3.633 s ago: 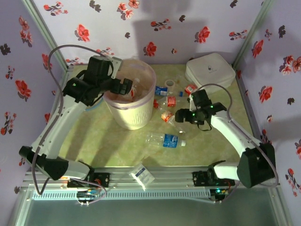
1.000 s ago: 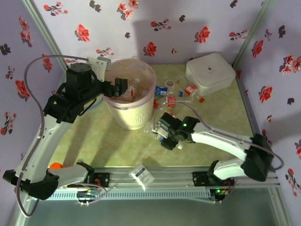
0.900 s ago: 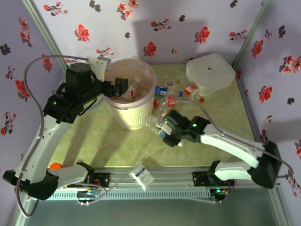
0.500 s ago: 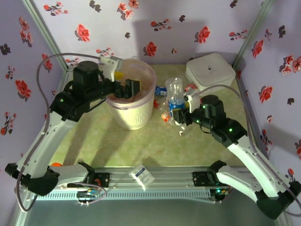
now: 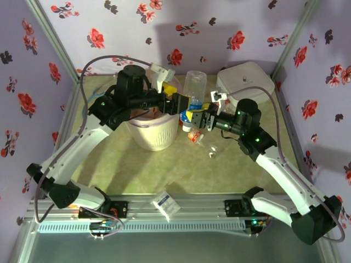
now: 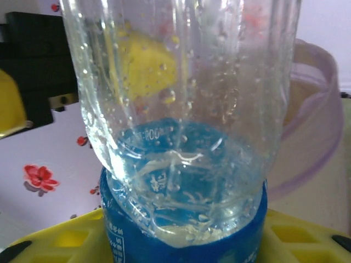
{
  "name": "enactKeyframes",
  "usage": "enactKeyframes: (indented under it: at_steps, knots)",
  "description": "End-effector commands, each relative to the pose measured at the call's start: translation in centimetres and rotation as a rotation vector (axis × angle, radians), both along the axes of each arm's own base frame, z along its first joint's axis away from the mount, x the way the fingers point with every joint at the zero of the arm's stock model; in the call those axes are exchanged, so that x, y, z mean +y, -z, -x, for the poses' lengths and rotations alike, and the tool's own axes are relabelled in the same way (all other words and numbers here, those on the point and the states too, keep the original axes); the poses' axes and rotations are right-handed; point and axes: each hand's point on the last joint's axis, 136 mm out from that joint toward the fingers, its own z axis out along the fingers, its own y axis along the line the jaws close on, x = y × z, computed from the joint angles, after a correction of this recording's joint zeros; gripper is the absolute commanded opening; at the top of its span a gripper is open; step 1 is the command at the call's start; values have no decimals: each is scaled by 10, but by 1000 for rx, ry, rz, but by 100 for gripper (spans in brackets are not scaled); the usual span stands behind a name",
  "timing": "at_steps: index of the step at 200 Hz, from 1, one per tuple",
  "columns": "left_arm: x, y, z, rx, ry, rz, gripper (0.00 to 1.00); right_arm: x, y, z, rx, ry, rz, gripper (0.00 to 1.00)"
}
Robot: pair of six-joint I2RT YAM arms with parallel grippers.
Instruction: Put the plastic bottles in the bin
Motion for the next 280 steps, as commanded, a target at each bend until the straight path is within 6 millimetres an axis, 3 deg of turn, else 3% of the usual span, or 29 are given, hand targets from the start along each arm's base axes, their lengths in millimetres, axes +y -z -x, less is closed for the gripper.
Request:
enactKeyframes:
  at_steps: [1,43,111,135,168,218,257,280]
  knots:
    - [-16,-16,2,-13,53,50,91,8,-20,14,-53,-85,-66,54]
    - [-27,-10,-4,3,67,52,85,17,-21,15,-57,-124,-76,54]
    - [-29,-10,-5,7,69,60,55,20,-19,5,-59,-104,-76,54]
    - [-27,-11,-7,3,63,64,48,19,-18,2,-56,-85,-66,61]
    - [-22,-12,-12,10,45,70,46,16,-15,0,-62,-61,-36,79]
    - [2,-22,-29,0,-25,92,45,-10,4,9,-59,19,109,99]
    - [29,-52,-42,-45,-91,141,43,-53,13,15,-74,175,184,99]
    - [40,-75,-40,-87,-90,171,43,-63,22,14,-56,213,219,99]
